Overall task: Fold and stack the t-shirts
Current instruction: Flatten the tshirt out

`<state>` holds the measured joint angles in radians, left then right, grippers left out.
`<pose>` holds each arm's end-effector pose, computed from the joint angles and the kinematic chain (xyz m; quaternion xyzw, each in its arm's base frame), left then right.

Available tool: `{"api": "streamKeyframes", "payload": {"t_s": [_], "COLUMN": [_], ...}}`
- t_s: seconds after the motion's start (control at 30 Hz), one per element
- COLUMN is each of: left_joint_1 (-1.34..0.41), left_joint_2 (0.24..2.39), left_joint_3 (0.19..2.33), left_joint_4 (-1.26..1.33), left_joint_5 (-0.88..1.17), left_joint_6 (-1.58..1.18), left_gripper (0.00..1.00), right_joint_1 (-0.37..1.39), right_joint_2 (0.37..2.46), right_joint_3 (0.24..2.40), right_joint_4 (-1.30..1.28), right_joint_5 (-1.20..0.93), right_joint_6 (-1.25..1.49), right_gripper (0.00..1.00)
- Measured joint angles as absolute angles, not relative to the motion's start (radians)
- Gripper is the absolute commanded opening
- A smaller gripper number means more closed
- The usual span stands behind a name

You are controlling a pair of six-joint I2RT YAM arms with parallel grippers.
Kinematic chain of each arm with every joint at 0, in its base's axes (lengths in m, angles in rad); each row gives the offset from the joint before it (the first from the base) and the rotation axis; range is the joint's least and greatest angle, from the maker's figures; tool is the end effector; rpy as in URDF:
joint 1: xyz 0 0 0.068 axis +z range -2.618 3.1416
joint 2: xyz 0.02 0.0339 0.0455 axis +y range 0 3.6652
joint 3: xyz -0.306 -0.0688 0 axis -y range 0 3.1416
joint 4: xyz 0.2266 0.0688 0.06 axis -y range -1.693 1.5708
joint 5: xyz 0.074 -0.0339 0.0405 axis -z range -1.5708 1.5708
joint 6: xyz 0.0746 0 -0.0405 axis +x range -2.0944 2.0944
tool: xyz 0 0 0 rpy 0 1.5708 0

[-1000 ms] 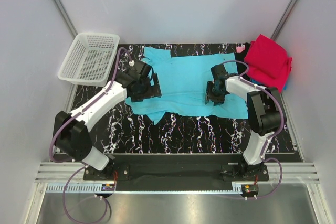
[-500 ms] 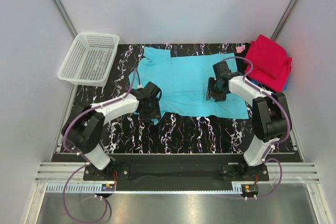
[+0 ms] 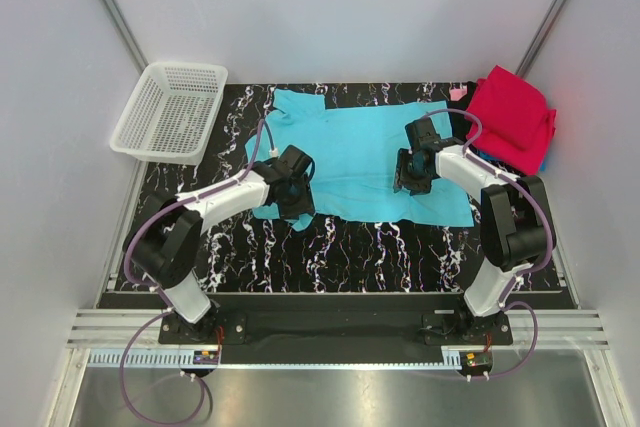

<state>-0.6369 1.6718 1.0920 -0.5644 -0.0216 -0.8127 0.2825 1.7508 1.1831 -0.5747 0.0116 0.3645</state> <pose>0.2701 -0.1978 0.2087 -0.0881 0.9733 -0.1324 0.1655 0.3458 0.0995 0.2081 0.0413 0.9763 0.0622 0.2033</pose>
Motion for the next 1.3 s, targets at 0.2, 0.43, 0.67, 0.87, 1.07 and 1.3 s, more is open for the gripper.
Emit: {"api": "streamKeyframes", "payload": {"t_s": [0.2,0.43,0.67,0.87,1.07,1.3], "left_joint_1": [-0.644,-0.653,-0.654,-0.656,-0.656,-0.664], "left_joint_2": [1.675,1.675,1.675,1.675,1.694,1.726], "left_joint_3": [1.098,1.099,1.133,1.14,1.133,1.096], "left_joint_4": [-0.575,-0.583,-0.593,-0.595,-0.595,-0.595], "left_joint_5": [-0.023,-0.032,-0.041,-0.044,-0.045,-0.047], "left_joint_6": [-0.814,-0.813,-0.813,-0.813,-0.822,-0.831], "left_gripper": [0.46,0.45,0.43,0.42,0.36,0.33], "right_joint_1": [0.282,0.282,0.282,0.282,0.282,0.282], "right_joint_2": [1.751,1.751,1.751,1.751,1.751,1.751], "right_joint_3": [1.183,1.182,1.177,1.177,1.177,1.176], "right_joint_4": [-0.575,-0.575,-0.575,-0.576,-0.577,-0.577], "right_joint_5": [0.018,0.018,0.019,0.024,0.036,0.036], "right_joint_6": [0.364,0.364,0.365,0.367,0.367,0.368], "right_gripper": [0.52,0.51,0.51,0.51,0.51,0.5]}}
